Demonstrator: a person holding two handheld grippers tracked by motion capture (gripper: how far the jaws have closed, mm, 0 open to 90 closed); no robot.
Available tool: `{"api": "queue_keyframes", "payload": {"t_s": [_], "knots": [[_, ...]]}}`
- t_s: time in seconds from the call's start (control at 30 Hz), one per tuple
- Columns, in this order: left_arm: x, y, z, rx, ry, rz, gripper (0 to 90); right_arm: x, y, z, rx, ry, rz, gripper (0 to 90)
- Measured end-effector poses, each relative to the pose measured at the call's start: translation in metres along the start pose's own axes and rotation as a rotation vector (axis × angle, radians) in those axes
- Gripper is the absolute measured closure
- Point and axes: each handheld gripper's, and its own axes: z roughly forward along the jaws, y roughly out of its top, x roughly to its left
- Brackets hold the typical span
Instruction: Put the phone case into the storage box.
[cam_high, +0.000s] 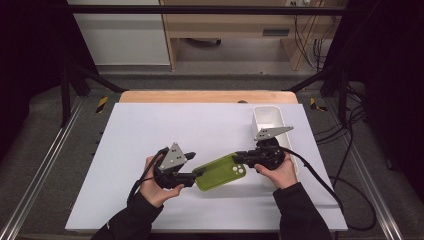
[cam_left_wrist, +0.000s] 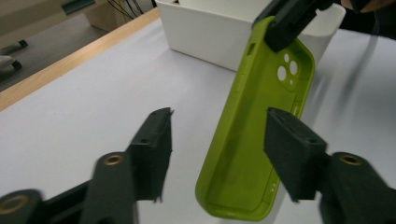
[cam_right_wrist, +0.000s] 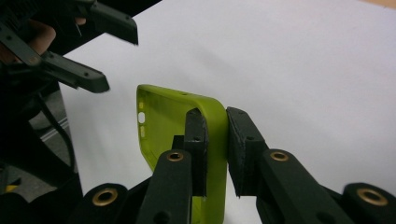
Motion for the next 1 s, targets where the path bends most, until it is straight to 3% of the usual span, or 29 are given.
{"api": "queue_keyframes", "payload": {"t_s": [0.3,0.53,1.0], "knots": [[0.024,-0.016,-0.014,-0.074,0.011,-0.111,9.5,-0.001,0.003,-0.017,-0.028,-0.056,-0.053,79.2],[0.040,-0.033,-0.022,-0.099,-0.016,-0.180,5.2,0.001,0.010,-0.030,-0.033,-0.095,-0.098,79.3],[0.063,-0.070,-0.047,-0.163,0.027,-0.211,0.2,0.008,0.026,-0.052,-0.028,-0.175,-0.182,79.3]]}}
